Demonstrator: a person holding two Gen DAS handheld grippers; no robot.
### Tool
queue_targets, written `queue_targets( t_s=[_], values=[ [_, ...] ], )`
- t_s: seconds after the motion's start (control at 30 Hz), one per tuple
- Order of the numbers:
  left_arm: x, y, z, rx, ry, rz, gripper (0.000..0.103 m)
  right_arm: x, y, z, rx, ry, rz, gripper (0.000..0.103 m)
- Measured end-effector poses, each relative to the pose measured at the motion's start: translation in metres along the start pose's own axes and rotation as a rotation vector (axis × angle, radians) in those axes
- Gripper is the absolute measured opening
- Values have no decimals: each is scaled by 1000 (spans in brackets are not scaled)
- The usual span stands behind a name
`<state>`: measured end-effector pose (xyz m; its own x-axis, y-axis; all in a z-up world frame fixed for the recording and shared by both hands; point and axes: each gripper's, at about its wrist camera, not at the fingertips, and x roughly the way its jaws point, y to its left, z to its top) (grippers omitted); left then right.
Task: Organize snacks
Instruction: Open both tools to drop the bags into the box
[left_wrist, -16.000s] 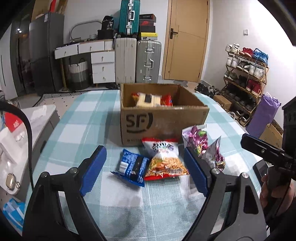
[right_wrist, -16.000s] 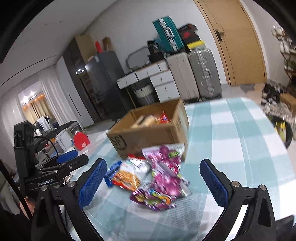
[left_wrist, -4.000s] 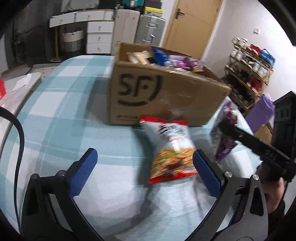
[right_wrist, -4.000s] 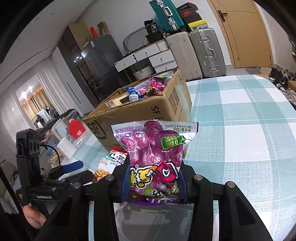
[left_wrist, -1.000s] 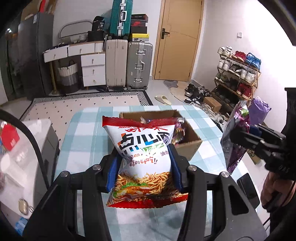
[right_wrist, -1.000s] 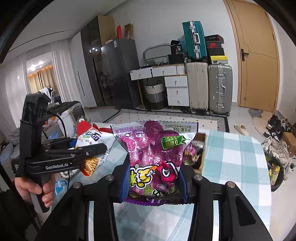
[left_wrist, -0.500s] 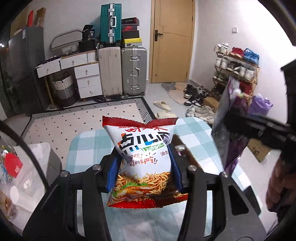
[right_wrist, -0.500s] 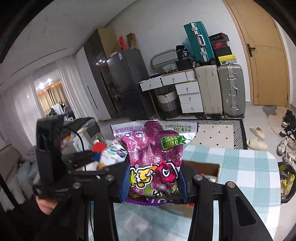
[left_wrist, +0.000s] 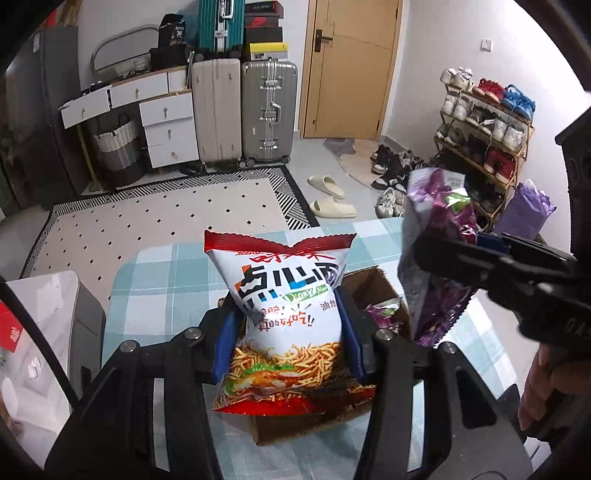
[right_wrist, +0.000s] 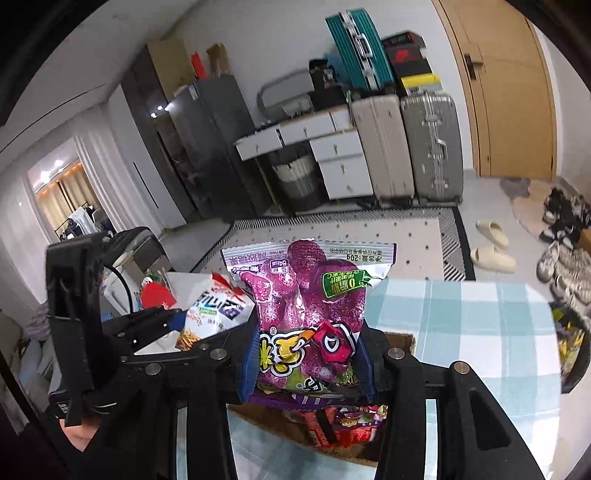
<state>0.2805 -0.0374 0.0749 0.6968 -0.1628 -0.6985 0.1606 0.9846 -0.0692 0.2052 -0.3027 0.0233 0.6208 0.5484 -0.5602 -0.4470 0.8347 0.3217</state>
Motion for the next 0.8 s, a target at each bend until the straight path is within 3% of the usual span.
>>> queue_targets(
  t_s=[0.27, 0.67, 0.77, 0.8],
  values=[
    [70, 13, -4, -48, 68, -12, 46, 51, -22, -6, -2, 65, -16, 44],
    [127, 13, -15, -34, 141, -6, 47, 81, -44, -26, 39, 140, -27, 45],
    [132, 9, -17, -19, 157, 21, 48, 81, -48, -29, 67, 129, 2, 56],
    [131, 8, -18, -22, 155, 19, 52, 80, -49, -29, 77, 125, 3, 66]
  ],
)
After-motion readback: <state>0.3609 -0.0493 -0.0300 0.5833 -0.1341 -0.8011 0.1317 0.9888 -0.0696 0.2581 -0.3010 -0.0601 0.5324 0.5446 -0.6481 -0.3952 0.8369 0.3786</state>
